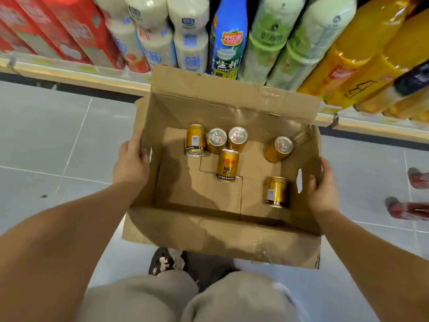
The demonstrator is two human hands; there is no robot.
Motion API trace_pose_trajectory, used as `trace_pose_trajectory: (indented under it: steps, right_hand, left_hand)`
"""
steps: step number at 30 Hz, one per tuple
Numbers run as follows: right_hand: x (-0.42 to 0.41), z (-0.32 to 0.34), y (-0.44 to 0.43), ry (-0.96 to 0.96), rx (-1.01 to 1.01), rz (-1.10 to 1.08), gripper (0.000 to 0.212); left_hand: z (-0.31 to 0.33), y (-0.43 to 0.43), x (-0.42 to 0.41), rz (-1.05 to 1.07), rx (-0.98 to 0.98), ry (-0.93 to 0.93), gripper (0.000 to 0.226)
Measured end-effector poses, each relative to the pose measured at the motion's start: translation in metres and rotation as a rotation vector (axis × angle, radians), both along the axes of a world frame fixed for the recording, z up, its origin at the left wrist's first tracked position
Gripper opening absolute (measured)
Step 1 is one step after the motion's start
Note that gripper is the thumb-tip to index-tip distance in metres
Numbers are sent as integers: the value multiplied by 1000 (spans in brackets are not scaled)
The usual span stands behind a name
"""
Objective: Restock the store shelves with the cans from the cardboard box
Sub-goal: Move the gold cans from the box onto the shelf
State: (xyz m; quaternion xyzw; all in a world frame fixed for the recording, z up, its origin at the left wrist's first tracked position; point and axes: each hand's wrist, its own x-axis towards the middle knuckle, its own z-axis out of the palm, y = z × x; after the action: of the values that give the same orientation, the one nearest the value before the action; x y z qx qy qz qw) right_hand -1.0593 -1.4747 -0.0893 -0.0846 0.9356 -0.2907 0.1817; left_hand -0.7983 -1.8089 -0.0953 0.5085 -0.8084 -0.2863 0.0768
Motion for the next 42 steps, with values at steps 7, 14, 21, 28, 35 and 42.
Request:
trace_pose_trajectory:
  steps: [7, 14, 21, 28, 35, 42]
  right_hand:
    - [2, 4, -4, 430, 304, 302, 60]
    - [33, -4, -31, 59, 123, 502, 54]
    - [3, -38, -40, -178, 316, 156, 66]
    - [16, -73, -55, -157, 625, 304, 54]
    - [8, -79, -51, -292, 374, 112, 78]
    - [11, -91, -59, -570, 24, 37, 84]
  left_hand:
    - [5, 7, -23, -386, -458, -179, 48]
    - [-28, 104, -123, -477, 114, -138, 65]
    - [-67, 111, -165, -473, 219, -358, 79]
    - [-70, 108, -153, -443, 270, -245, 62]
    - [-71, 93, -133, -629, 291, -219, 82]
    - [-85, 96, -128, -723, 245, -285, 72]
